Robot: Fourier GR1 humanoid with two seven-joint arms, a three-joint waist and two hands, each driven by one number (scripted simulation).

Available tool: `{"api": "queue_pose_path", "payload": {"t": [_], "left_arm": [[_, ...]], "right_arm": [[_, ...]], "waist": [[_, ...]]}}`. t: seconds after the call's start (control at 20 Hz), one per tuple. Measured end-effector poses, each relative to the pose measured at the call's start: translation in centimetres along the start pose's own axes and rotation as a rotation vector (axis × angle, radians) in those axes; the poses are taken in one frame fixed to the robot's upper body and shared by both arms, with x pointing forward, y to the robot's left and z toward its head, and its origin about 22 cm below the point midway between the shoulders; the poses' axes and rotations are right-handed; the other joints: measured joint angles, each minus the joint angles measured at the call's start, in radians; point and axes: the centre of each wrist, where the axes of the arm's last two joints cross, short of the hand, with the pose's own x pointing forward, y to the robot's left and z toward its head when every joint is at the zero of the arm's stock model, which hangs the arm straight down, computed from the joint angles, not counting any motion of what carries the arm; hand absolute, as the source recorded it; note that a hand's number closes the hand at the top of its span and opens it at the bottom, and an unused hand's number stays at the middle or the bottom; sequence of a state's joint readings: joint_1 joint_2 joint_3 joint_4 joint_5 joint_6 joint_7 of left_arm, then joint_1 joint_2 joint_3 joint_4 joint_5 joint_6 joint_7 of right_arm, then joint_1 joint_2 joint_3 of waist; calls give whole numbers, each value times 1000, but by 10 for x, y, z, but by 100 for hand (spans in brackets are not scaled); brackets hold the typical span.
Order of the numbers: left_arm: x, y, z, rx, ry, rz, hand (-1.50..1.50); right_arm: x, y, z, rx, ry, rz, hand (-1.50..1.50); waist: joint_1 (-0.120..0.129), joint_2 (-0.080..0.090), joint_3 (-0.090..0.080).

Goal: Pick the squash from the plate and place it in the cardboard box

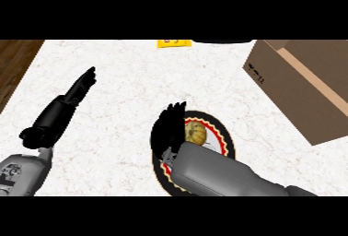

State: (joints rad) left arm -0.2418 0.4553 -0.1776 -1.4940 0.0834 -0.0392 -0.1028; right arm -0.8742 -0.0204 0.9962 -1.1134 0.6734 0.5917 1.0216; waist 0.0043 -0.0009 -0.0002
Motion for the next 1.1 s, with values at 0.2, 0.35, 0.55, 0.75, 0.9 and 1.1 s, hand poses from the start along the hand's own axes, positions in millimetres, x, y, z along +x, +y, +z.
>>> {"api": "queue_pose_path", "payload": {"t": [0.2, 0.35, 0.55, 0.75, 0.9, 1.1], "left_arm": [[-1, -6, -2, 6, -1, 1, 0], [-1, -4, 0, 5, -6, 1, 0], [0, -6, 0, 6, -6, 3, 0], [2, -5, 2, 3, -6, 0, 0], [1, -5, 3, 1, -3, -1, 0], [4, -5, 1, 4, -7, -2, 0]], "right_arm": [[-4, 8, -9, 22, 12, 5, -150], [-4, 18, -13, 37, 20, 0, -150], [-7, 22, -13, 34, 36, -1, -150], [-9, 28, -18, 38, 68, 16, -150], [-15, 37, -25, 54, 91, 19, -150], [-23, 42, -32, 71, 95, 27, 150]], "waist": [[-1, 0, 0], [0, 0, 0], [-3, -1, 0], [0, -2, -1], [0, -3, -2], [-1, -4, -2]]}}
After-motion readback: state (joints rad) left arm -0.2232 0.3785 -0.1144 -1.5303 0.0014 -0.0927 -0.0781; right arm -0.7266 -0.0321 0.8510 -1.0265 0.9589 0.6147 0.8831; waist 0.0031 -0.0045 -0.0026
